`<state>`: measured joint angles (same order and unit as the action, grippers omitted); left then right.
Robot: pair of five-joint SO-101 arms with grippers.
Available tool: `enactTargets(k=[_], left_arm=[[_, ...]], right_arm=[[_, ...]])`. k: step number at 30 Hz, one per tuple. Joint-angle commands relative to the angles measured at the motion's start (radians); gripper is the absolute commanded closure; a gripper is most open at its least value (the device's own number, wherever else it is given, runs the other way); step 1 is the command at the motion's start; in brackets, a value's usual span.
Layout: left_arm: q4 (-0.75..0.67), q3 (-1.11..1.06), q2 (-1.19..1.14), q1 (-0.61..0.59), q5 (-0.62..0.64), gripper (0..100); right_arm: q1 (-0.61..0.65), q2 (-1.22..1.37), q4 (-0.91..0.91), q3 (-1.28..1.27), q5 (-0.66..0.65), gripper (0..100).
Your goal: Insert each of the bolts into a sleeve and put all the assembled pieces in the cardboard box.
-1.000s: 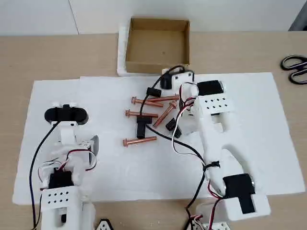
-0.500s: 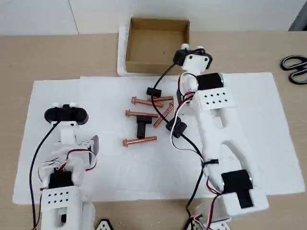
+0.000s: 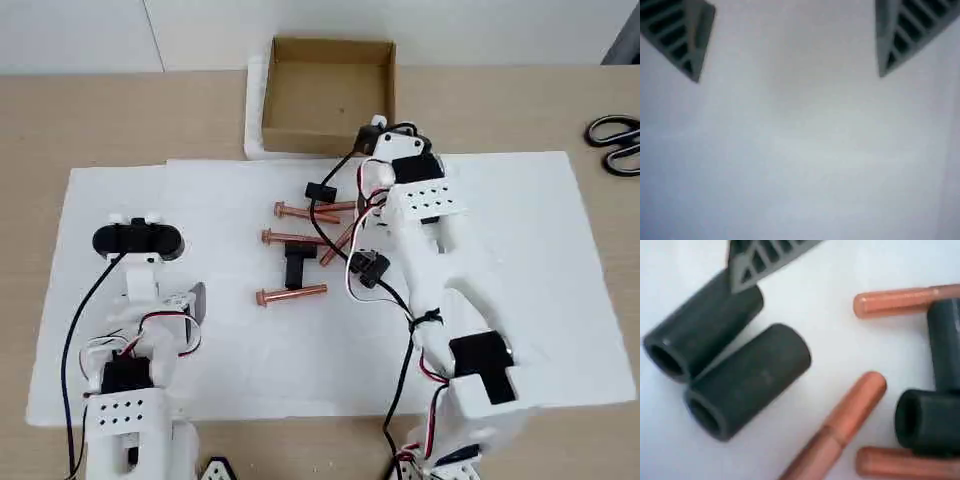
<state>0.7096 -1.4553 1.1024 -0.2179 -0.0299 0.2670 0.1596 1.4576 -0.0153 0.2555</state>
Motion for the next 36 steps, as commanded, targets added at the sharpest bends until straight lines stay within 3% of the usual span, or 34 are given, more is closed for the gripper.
enactTargets(k=[1,16,36], left_arm=[[-0.021,0.005,0.014,-0.003,-0.003,78],[-0.021,0.007,0.014,-0.003,-0.003,78],[-0.021,0.007,0.014,-0.003,-0.003,78]], right_arm=[[0.010,-0.008,0.016,0.038,0.011,67.3],[0.084,0.077,-0.005,0.037,0.193,67.5],[0.008,0.183,-0.107,0.043,0.198,67.5]])
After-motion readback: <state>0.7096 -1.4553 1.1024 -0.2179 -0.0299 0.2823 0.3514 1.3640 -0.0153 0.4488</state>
